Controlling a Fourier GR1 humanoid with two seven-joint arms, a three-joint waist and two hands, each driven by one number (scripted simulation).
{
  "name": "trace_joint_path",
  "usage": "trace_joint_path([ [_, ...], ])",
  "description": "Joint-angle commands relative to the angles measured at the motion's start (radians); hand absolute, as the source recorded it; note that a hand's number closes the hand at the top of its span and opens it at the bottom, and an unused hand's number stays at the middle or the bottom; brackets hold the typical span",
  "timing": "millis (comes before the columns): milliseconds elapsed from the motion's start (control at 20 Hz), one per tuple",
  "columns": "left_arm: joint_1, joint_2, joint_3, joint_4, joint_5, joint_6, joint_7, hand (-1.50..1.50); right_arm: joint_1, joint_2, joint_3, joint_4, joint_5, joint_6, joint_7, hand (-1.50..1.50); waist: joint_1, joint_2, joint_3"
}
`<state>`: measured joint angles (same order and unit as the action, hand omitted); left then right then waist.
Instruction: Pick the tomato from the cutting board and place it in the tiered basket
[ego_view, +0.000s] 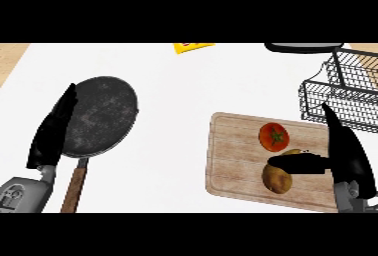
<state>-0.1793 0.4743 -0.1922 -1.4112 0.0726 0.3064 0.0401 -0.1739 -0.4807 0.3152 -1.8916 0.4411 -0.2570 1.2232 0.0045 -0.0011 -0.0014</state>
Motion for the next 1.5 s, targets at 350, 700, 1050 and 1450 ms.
trace_joint_path([
  [350, 0.062, -0.016, 0.022, -0.050, -0.012, -0.024, -0.013, 0.00, -0.055, 0.100, 0.016, 0.010, 0.171, 0.116, 0.253, -1.50, 0.004, -0.002, 0.000],
  [700, 0.064, -0.031, 0.035, -0.018, -0.030, -0.034, -0.024, 0.00, -0.031, 0.192, -0.027, 0.094, 0.174, 0.121, 0.174, -1.50, 0.001, 0.001, 0.000],
  [1050, 0.033, -0.026, 0.056, -0.036, -0.057, -0.047, 0.028, 0.00, 0.035, 0.256, -0.039, 0.092, 0.219, 0.143, 0.129, -1.50, -0.009, -0.001, 0.001],
  [1450, -0.065, -0.046, 0.121, 0.094, -0.049, -0.106, -0.026, 0.00, -0.095, 0.365, -0.105, 0.285, 0.261, 0.129, 0.050, -1.50, -0.007, 0.004, 0.001],
])
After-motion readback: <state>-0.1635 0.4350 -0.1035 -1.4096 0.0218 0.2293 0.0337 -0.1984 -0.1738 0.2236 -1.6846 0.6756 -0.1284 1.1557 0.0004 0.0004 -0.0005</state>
